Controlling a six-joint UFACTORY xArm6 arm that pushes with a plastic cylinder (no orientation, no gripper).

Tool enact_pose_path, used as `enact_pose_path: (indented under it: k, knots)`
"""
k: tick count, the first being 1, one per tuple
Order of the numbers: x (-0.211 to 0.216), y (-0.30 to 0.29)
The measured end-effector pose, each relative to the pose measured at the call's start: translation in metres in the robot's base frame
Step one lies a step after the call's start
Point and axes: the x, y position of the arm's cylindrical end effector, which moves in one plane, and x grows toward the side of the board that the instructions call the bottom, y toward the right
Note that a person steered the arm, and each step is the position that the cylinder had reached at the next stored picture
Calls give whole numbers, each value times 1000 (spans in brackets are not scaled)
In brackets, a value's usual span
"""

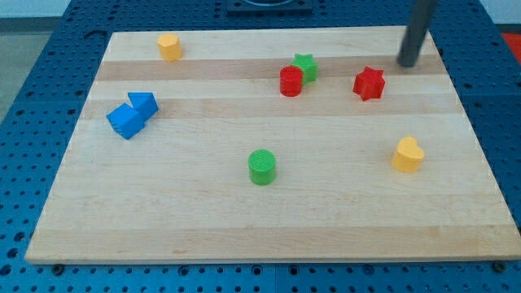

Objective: Slide the red star closer to the green star

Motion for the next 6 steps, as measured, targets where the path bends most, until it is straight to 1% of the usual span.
enact_pose_path:
  k: [1, 2, 3, 4, 5, 6]
  knots:
    - [14, 49]
    - [43, 45]
    - [54, 11]
    - [75, -11]
    - [77, -17]
    - [76, -54]
